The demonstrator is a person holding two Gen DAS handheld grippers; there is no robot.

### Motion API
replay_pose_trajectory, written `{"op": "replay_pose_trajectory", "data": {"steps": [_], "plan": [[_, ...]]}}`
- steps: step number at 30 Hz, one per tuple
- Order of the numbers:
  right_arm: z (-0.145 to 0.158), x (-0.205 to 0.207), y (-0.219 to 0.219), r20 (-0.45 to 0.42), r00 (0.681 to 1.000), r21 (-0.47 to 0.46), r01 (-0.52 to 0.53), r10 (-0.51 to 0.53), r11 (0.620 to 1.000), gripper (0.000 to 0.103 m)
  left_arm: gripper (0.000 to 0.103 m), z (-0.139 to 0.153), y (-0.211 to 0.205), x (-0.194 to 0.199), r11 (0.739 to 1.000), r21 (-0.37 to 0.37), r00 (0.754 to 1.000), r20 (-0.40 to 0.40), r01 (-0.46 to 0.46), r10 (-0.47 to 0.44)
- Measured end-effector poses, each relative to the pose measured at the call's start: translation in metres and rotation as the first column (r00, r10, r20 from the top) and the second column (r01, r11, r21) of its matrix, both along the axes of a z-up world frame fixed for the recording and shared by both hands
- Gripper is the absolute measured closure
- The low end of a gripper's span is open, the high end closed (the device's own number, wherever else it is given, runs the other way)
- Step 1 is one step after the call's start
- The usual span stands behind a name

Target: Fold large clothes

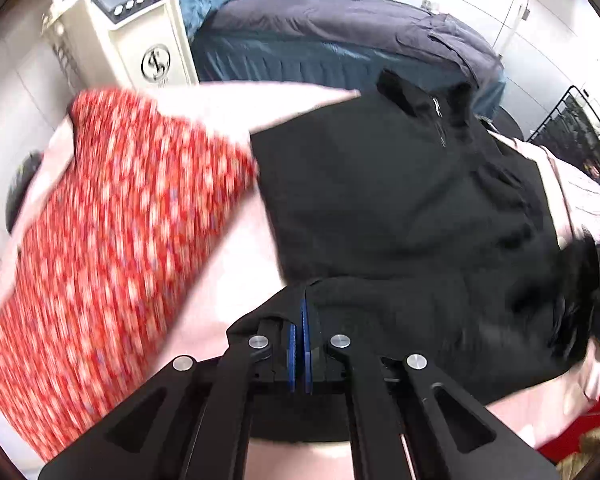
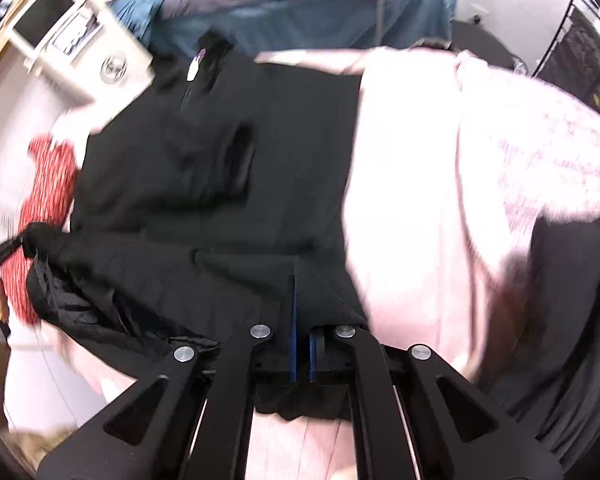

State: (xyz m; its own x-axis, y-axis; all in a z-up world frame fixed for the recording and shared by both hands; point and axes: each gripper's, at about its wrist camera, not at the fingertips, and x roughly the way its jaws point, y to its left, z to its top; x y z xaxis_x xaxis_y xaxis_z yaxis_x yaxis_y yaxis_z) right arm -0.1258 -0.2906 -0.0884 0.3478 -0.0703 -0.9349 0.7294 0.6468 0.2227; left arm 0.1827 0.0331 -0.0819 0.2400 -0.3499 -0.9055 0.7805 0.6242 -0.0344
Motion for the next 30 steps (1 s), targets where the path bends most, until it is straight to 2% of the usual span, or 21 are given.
{"op": "replay_pose_trajectory", "data": {"steps": [3,8,12,15,18,21,22,23,24,25,27,28,29,30], "plan": [[0.021,0.017,-0.035,0.029,0.999,-0.035,0.017,-0.016,0.999,0.099,0.100,0.011,-0.032,0.019,1.000,-0.015,1.000,0.029,-0.002,0.002],[0.037,0.074,-0.070,0.012,1.000,-0.129,0.025,-0.024,0.991,0.099,0.100,0.033,-0.091,0.057,1.000,0.003,0.995,0.099,-0.013,0.013],[0.032,0.106,-0.108,0.006,0.997,-0.105,0.080,-0.080,0.991,0.099,0.100,0.037,-0.132,0.088,0.999,0.007,0.993,0.118,-0.032,0.031],[0.018,0.122,-0.134,-0.004,0.990,-0.070,0.137,-0.138,0.988,0.099,0.100,0.032,-0.158,0.109,0.999,0.006,0.995,0.086,-0.053,0.052],[-0.003,0.133,-0.154,-0.014,0.983,-0.016,0.185,-0.186,0.983,0.099,0.099,0.014,-0.178,0.125,0.996,0.029,0.996,0.044,-0.082,0.080],[-0.025,0.139,-0.170,-0.031,0.976,0.044,0.216,-0.215,0.975,0.099,0.096,-0.009,-0.185,0.144,0.991,0.030,0.989,-0.057,-0.133,0.134],[-0.031,0.138,-0.175,-0.026,0.973,0.073,0.230,-0.228,0.970,0.099,0.086,-0.016,-0.182,0.154,0.985,0.019,0.977,-0.124,-0.173,0.174],[-0.039,0.138,-0.180,-0.017,0.968,0.115,0.250,-0.249,0.961,0.098,0.060,-0.022,-0.176,0.163,0.977,-0.001,0.961,-0.177,-0.214,0.211],[-0.046,0.136,-0.185,-0.011,0.963,0.148,0.269,-0.270,0.952,0.095,0.042,-0.023,-0.170,0.170,0.968,-0.022,0.949,-0.202,-0.250,0.241],[-0.052,0.133,-0.190,-0.004,0.955,0.183,0.293,-0.298,0.938,0.091,0.018,-0.021,-0.158,0.181,0.947,-0.070,0.931,-0.218,-0.314,0.293],[-0.065,0.118,-0.204,0.056,0.918,0.288,0.363,-0.394,0.886,0.075,0.015,-0.019,-0.135,0.200,0.905,-0.143,0.896,-0.267,-0.400,0.354],[-0.068,0.109,-0.210,0.081,0.896,0.327,0.389,-0.436,0.861,0.054,0.015,-0.018,-0.125,0.209,0.885,-0.157,0.873,-0.310,-0.439,0.378],[-0.070,0.095,-0.216,0.119,0.852,0.375,0.436,-0.509,0.818,0.041,0.015,-0.019,-0.112,0.220,0.859,-0.160,0.839,-0.357,-0.487,0.410],[-0.070,0.086,-0.219,0.130,0.824,0.385,0.470,-0.551,0.794,0.039,0.015,-0.019,-0.106,0.223,0.853,-0.159,0.832,-0.366,-0.497,0.417]]}}
